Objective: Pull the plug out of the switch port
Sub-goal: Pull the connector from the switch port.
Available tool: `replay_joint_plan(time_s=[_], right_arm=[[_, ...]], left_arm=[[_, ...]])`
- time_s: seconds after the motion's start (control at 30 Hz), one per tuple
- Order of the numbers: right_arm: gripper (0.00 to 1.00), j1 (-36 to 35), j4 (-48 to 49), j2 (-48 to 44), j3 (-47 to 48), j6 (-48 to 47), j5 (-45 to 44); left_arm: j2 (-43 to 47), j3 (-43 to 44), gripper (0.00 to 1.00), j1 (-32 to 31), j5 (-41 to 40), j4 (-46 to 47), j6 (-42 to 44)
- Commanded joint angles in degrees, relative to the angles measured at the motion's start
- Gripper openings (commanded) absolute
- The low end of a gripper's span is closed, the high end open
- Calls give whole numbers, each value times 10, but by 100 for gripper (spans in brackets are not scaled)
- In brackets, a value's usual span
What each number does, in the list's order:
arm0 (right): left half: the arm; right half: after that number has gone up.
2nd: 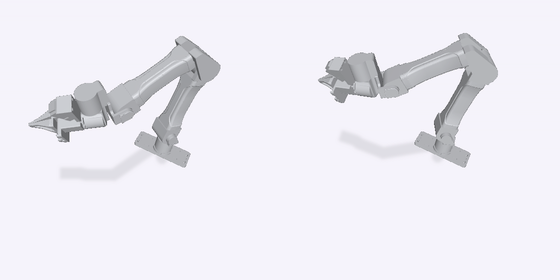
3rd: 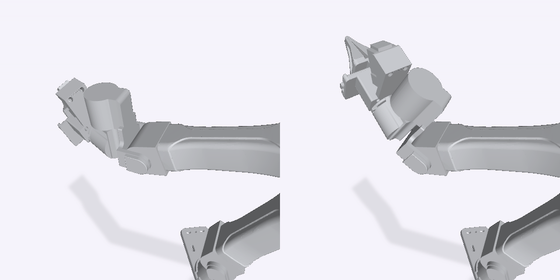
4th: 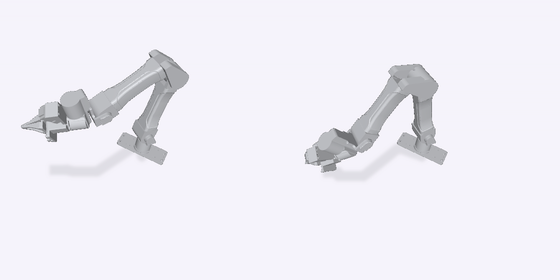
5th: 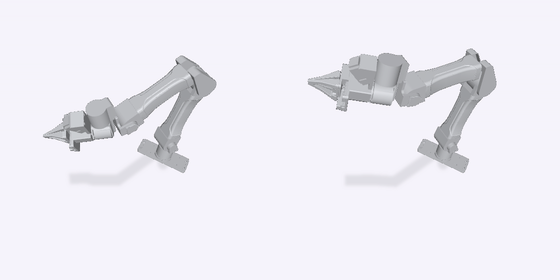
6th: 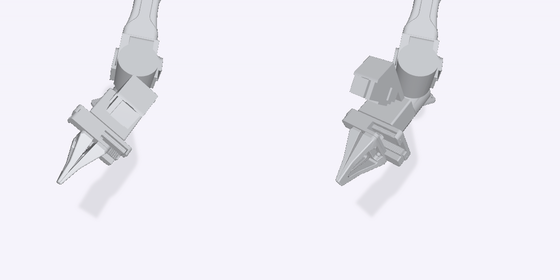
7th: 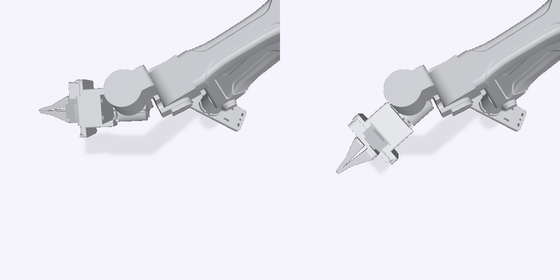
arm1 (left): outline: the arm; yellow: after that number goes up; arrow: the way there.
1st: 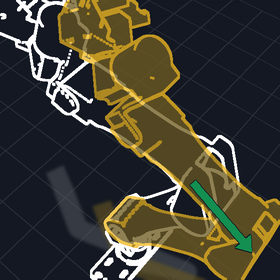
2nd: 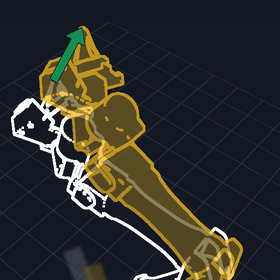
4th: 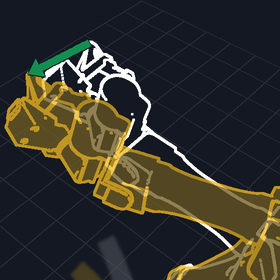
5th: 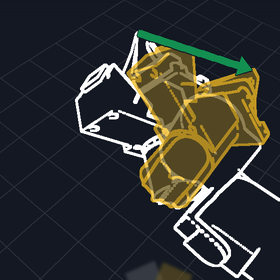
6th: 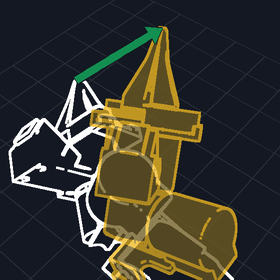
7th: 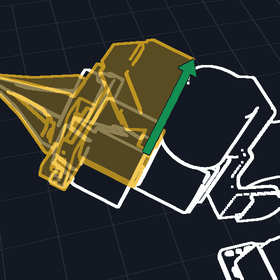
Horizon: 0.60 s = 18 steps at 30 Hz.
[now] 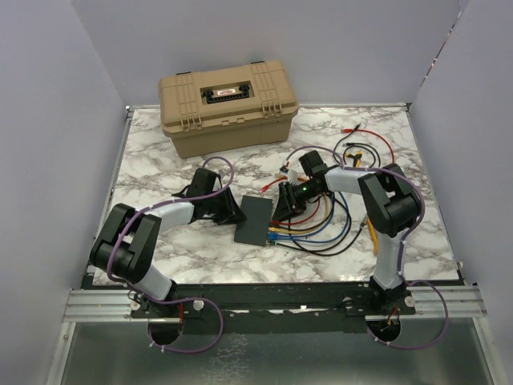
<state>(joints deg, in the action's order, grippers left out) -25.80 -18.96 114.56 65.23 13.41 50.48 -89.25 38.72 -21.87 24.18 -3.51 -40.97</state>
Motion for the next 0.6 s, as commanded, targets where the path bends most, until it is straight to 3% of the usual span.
replay_joint_plan(time_s=[0.0,0.37,0.57], right_arm=[[42,-4,-46,42,2,-19,-12],[41,-4,-31,81,15,-4,14],[35,-5,-34,102,35,1,11]], left_arm=[[-36,-38,26,-7,-88,-70,20],[-35,-38,26,-7,-88,-69,19],[-32,-41,26,-7,-89,-69,17]])
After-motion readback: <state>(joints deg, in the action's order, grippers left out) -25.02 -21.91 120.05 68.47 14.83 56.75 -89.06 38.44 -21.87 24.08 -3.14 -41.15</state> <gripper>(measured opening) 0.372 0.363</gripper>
